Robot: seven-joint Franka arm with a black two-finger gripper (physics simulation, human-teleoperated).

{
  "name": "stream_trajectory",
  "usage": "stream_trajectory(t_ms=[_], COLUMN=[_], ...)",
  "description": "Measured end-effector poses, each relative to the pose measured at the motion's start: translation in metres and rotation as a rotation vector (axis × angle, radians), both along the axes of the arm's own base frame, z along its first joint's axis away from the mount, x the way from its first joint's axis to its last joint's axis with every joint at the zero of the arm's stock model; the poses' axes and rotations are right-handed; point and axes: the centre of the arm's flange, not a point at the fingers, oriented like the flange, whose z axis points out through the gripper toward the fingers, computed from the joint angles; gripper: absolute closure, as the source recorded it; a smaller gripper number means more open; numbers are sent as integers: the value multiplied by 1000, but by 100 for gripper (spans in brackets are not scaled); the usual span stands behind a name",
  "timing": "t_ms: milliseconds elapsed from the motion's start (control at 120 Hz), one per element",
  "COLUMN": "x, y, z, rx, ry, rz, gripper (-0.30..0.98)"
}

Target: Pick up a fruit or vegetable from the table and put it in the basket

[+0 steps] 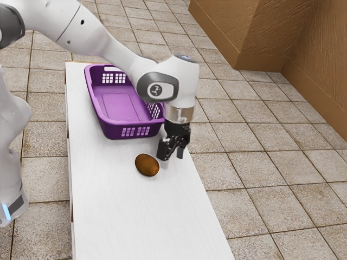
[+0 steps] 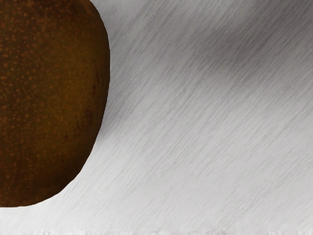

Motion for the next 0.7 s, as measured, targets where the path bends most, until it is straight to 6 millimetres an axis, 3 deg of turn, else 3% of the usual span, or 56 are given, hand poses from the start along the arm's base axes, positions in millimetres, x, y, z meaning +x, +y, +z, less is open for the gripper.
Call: stream_trajectory(t_ms=[100,250,400,700], x=[-2,-6,-25,-56], y=[-16,-23,-10,10], z=[1,1,-11,-15], rx=[2,0,-10,-38], ry=[-10,-16,12,22], rz=[-29,-40,-22,4], gripper=[0,0,0,0])
